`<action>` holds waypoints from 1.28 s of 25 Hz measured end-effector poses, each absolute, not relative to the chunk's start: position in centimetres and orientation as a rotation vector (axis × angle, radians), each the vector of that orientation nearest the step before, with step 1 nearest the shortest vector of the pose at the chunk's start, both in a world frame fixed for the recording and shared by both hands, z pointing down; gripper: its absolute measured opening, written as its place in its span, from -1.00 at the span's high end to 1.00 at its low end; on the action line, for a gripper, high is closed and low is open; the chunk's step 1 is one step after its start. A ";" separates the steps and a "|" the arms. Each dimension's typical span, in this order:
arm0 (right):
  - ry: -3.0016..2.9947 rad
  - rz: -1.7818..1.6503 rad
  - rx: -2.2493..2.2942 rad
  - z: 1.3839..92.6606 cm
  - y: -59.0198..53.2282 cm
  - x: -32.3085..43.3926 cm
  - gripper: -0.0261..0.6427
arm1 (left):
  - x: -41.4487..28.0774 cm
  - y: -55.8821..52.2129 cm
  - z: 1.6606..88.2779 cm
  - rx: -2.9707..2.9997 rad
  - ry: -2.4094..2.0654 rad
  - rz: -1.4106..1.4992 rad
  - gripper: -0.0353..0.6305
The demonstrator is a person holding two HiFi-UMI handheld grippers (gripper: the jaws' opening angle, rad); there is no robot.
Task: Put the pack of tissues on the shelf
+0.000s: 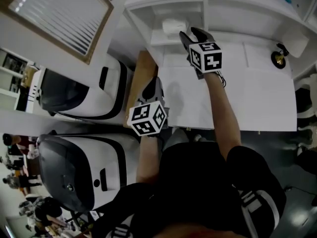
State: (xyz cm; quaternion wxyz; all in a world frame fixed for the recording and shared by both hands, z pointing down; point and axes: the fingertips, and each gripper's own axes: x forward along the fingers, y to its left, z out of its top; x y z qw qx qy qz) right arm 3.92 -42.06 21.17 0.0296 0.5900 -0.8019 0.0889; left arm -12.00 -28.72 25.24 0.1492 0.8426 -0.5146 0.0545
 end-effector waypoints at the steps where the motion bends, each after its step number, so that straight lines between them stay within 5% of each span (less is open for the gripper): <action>1: -2.452 0.295 1.733 23.1 -39.9 3.0 0.37 | -12.6 -28.2 25.2 2.434 -1.476 0.172 0.86; 6: -2.454 0.233 0.680 34.9 -19.8 -9.1 0.79 | -15.9 -28.8 25.3 2.478 -1.552 0.349 0.86; 10: -2.485 -0.311 -0.344 33.9 -3.3 -20.6 0.79 | -6.7 -31.9 27.6 2.734 -1.281 0.518 0.86; 12: -2.525 -0.317 -0.612 31.7 2.5 -24.3 0.79 | -1.0 -29.4 32.8 2.758 -1.028 0.712 0.86; 18: -2.436 -0.003 -0.853 32.5 8.3 -25.0 0.86 | 7.2 -14.5 39.3 3.025 -0.434 0.992 0.86; 32: -2.348 0.097 -1.133 32.5 9.8 -24.0 0.87 | 3.4 -18.3 41.0 2.827 -0.632 0.914 0.87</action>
